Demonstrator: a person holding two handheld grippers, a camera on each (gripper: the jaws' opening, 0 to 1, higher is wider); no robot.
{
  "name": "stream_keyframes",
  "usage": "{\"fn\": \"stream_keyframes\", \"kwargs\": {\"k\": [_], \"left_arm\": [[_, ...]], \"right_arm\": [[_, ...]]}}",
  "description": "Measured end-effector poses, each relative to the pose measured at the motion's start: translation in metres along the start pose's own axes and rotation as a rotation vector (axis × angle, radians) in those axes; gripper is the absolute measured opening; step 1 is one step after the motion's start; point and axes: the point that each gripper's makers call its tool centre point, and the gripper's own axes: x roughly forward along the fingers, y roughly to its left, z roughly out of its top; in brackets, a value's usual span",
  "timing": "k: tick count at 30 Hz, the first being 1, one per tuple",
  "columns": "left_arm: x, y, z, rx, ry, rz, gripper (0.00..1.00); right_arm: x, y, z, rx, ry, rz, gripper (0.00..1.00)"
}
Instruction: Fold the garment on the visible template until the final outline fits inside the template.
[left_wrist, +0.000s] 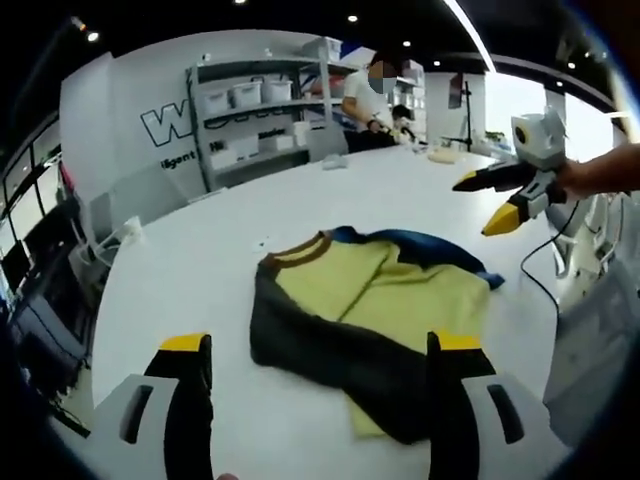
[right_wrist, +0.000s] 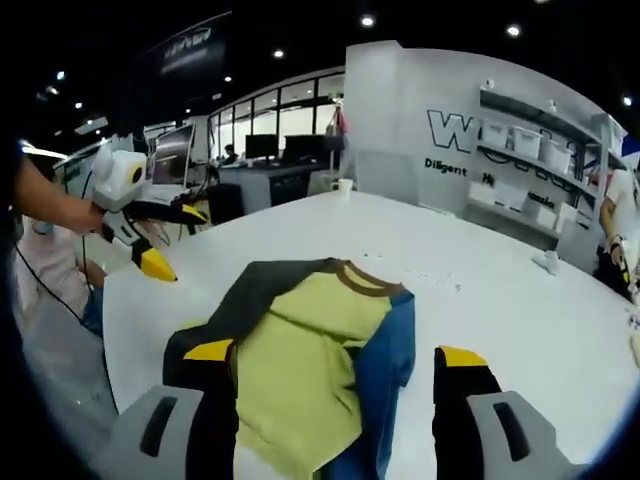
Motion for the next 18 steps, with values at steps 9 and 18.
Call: {"fn": "stream_keyframes", "kwargs": {"k": [9, 18], "left_arm": [[-0.005, -0.012, -0.012, 0.011, 0.002, -0.016, 0.85], [-0.007, -0.044, -0.024, 0.112, -0.005, -0.072, 0.70]], "right_arm": [[-0.011, 0.002, -0.013, 0.009, -0.007, -0.002, 0.78], [-0.022, 0.014, -0.022, -0.004, -0.023, -0.005, 0.77]]}}
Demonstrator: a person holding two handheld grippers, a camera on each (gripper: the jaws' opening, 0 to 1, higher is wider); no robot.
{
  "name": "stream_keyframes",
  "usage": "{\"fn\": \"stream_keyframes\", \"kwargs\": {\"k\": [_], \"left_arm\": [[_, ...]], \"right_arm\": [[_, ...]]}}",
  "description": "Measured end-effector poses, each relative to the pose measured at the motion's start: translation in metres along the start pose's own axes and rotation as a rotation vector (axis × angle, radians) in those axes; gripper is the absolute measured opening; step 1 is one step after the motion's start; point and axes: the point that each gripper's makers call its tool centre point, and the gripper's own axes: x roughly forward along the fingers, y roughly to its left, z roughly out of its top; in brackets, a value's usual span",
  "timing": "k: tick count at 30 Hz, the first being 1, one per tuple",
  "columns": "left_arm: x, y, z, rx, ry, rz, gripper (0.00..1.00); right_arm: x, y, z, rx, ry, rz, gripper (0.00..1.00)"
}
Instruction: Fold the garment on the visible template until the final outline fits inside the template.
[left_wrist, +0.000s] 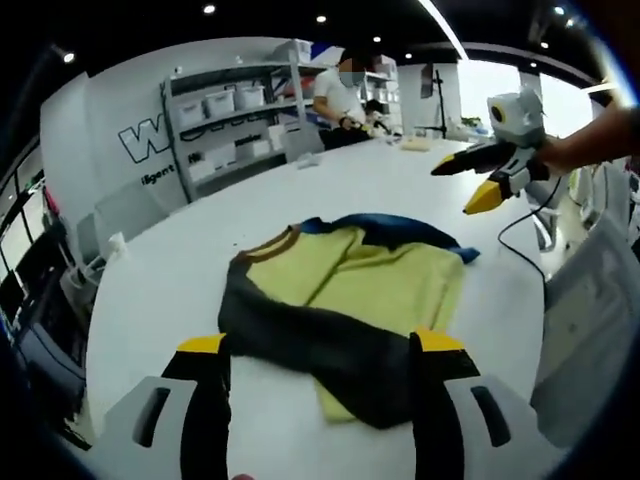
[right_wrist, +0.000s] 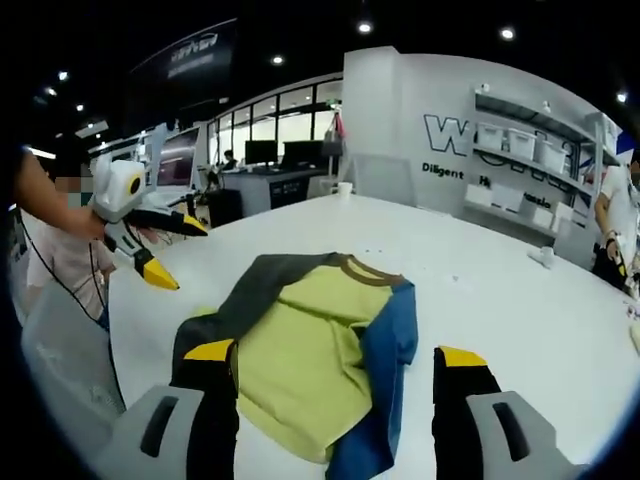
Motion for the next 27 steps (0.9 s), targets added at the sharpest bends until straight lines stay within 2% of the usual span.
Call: {"fn": "stream_keyframes", "kwargs": {"k": [5, 8, 15, 18, 20, 24, 27], "left_arm": [[0.000, -0.025, -0.009, 0.069, 0.004, -0.037, 0.63], [-0.001, -0.035, -0.013, 0.058, -0.005, -0.055, 0.57], [-0.001, -0.051, -0.020, 0.091, 0.013, -0.095, 0.53], [0.001, -0.067, -0.025, 0.122, 0.021, -0.139, 0.51], [0.002, -0.078, -0.029, 0.152, 0.026, -0.164, 0.46], [0.004, -0.090, -0.034, 0.185, 0.034, -0.199, 0.43], [0.006, -0.095, -0.037, 0.172, 0.043, -0.218, 0.41]], "right_arm": [[-0.002, 0.001, -0.007, 0.020, -0.001, -0.007, 0.77], [-0.003, 0.002, -0.008, 0.030, -0.003, -0.004, 0.77], [-0.003, 0.004, -0.014, 0.032, 0.003, -0.001, 0.77], [-0.003, 0.010, -0.018, 0.029, 0.009, 0.008, 0.77], [-0.004, 0.012, -0.020, 0.027, 0.017, 0.013, 0.77], [-0.007, 0.012, -0.021, 0.033, 0.014, 0.014, 0.77], [-0.011, 0.012, -0.022, 0.033, 0.015, 0.011, 0.76]]}}
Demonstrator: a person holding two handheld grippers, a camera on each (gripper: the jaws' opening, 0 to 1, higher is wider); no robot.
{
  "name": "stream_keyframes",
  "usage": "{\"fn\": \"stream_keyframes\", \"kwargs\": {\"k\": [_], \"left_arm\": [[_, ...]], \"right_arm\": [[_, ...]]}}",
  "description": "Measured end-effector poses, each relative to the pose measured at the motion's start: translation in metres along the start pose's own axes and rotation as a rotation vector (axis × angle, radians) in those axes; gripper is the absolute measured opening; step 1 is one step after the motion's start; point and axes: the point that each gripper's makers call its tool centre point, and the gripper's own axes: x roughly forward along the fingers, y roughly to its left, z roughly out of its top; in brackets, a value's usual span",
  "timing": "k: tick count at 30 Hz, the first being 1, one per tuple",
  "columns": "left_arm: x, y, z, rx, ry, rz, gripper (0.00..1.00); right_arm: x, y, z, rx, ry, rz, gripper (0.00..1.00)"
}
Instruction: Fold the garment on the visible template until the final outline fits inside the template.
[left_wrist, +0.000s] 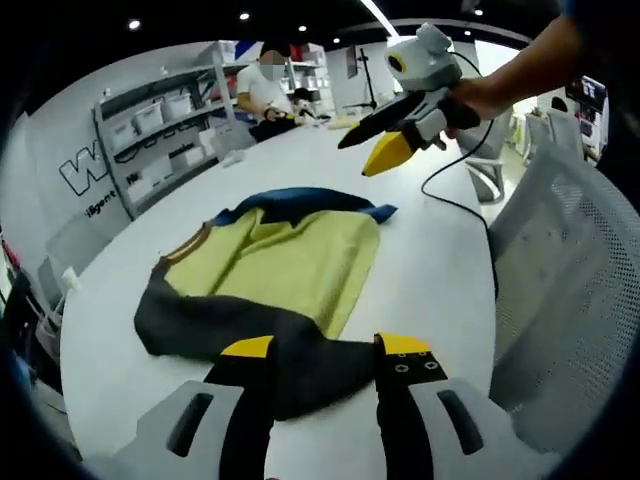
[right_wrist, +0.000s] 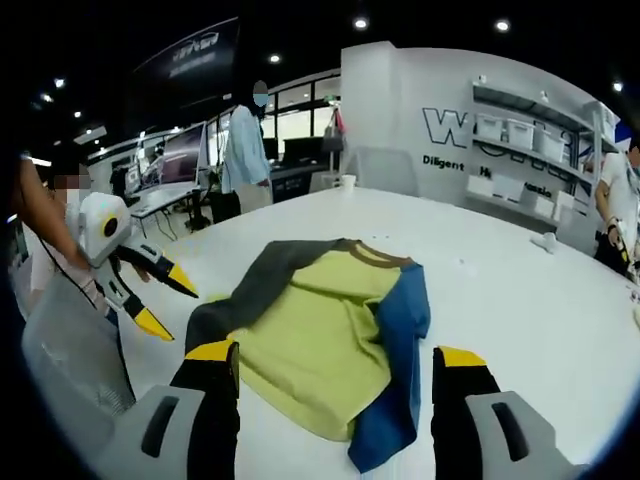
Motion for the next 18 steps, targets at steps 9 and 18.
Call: {"fn": "stream_keyframes", "kwargs": {"k": [9, 18], "left_arm": [[0.012, -0.024, -0.019, 0.091, 0.063, -0.087, 0.34], [0.021, -0.035, -0.026, 0.181, 0.100, -0.136, 0.22]], "right_arm": [[-0.006, -0.005, -0.008, 0.015, 0.011, -0.016, 0.76], [-0.008, -0.003, -0.011, 0.020, 0.015, -0.018, 0.76]]}}
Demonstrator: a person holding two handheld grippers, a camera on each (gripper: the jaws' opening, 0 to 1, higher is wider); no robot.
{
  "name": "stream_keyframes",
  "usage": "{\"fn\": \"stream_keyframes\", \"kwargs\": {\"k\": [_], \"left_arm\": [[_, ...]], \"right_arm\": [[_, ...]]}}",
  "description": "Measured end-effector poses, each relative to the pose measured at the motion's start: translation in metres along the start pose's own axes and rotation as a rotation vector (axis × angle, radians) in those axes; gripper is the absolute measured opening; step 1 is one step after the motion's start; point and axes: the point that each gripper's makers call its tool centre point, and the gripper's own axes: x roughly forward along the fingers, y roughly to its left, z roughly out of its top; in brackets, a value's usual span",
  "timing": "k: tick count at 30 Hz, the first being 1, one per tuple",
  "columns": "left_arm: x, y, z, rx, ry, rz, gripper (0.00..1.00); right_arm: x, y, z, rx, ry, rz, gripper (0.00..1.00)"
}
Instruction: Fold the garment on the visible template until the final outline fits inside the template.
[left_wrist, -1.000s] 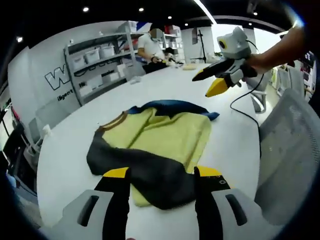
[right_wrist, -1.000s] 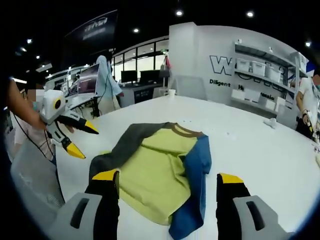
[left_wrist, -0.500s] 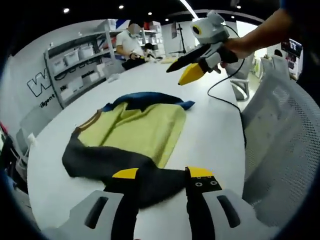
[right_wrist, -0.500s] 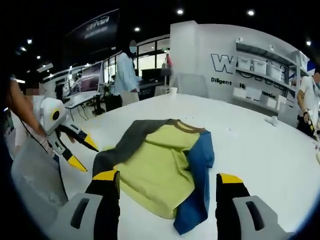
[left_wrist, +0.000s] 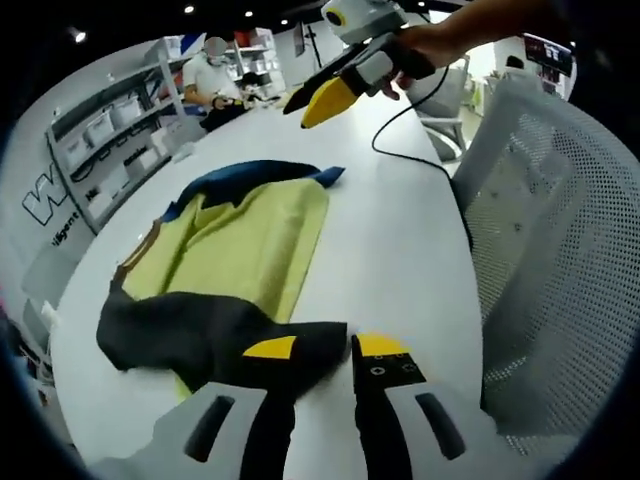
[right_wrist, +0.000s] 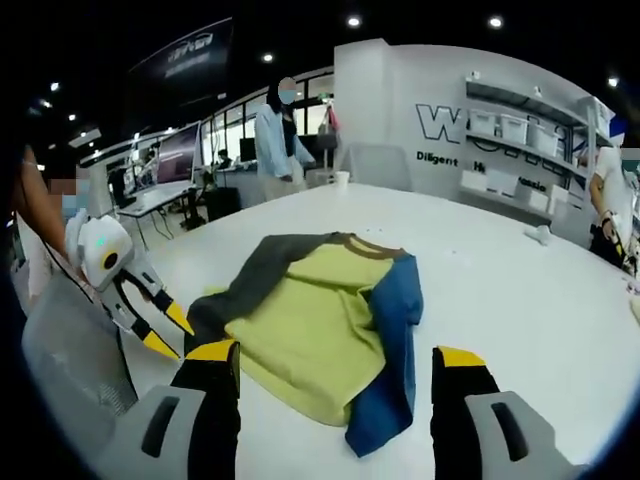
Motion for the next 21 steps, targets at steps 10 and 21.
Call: {"fn": "stream_keyframes", "kwargs": {"k": [10, 21], "left_arm": [[0.009, -0.008, -0.006, 0.062, 0.046, -0.028, 0.17], [0.014, -0.005, -0.010, 0.049, 0.057, -0.027, 0.12]], "right_arm": [[-0.001, -0.001, 0.000, 0.002, 0.007, -0.006, 0.76], [-0.006, -0.005, -0.004, 0.011, 0.011, -0.022, 0.75]]}}
